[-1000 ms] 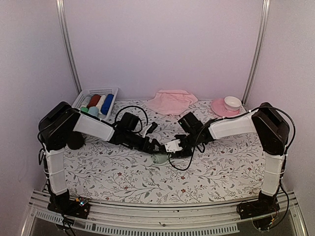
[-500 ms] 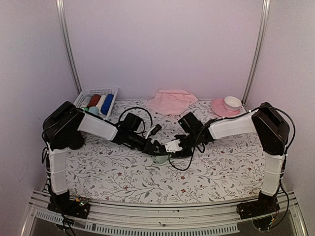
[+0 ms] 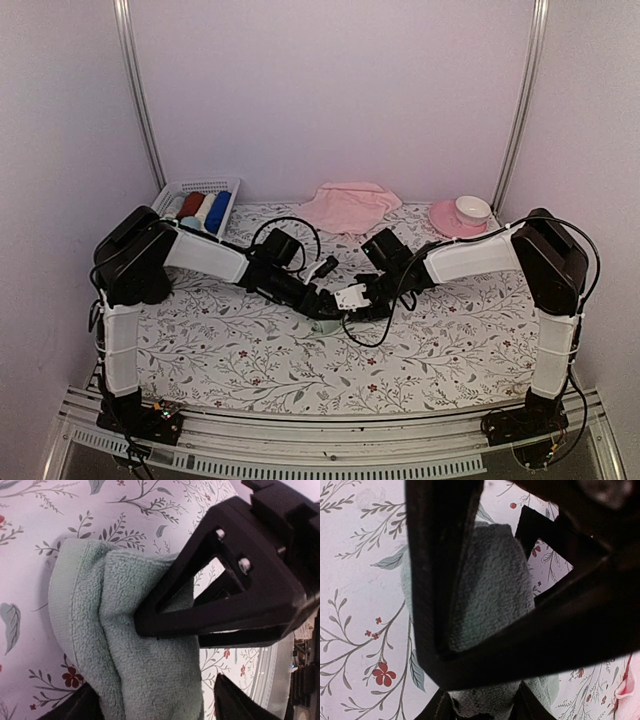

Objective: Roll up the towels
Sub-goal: Pick up the towel from the center of the board.

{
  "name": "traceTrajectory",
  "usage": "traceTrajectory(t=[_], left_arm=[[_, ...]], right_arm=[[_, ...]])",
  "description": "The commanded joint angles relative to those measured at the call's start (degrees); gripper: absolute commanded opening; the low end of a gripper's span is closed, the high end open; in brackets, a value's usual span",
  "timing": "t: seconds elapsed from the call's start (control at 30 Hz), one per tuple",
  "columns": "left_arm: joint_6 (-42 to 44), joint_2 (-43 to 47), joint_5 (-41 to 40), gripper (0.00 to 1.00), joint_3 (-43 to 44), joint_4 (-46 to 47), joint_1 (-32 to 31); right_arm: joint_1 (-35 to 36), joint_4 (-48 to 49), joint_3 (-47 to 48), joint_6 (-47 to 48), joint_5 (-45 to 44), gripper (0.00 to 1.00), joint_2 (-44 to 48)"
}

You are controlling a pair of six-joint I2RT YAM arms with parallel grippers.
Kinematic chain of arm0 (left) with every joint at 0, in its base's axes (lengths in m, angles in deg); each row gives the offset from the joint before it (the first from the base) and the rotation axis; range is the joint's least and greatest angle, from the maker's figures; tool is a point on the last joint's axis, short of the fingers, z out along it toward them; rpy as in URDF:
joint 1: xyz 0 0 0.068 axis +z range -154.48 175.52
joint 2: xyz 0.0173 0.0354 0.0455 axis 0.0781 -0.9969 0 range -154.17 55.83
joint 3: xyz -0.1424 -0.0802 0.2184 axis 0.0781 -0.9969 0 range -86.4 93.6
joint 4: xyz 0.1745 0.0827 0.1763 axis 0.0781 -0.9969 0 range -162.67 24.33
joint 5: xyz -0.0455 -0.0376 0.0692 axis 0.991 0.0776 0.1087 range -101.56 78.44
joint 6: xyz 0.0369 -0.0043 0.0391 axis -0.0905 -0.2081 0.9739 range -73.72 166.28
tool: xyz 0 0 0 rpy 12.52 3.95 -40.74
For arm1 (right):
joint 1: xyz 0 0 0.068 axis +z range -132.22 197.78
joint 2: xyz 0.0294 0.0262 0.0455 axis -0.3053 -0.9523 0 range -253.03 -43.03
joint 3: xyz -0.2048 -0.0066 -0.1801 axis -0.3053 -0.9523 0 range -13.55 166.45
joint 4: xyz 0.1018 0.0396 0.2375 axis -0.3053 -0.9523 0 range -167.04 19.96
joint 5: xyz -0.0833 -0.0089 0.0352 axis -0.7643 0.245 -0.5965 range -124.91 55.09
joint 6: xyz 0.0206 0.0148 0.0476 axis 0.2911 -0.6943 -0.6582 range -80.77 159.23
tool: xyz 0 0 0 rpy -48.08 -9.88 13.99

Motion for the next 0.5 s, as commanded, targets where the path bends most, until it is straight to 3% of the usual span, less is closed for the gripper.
traceTrajectory(t=[0.0,0.07,0.2,0.37,0.47], left_arm=[[0.3,-2.9,-2.1,0.66,-0.4,-5.5,-2.3],[0.3,-3.0,-2.4,0.6,-0.5,-5.5,-2.3],[-0.1,-3.0,-3.5,0.37,-0.4,-5.6,-2.4],[-0.1,-2.6,-4.7,0.0,0.2,-6.1,-2.6],[-0.1,-0.5,-8.6,0.0,-0.3,-5.9,-2.7]], right_arm=[[0.3,-5.4,-1.9,-0.4,-3.2,0.36,-2.9],[0.3,-5.2,-2.0,-0.5,-3.3,0.36,-2.8],[0.3,-4.7,-2.1,-0.6,-3.7,0.36,-2.6],[0.3,-4.3,-1.8,-1.3,-4.5,0.4,-1.6],[0.3,-4.4,-1.7,-2.4,-5.6,0.51,0.7]])
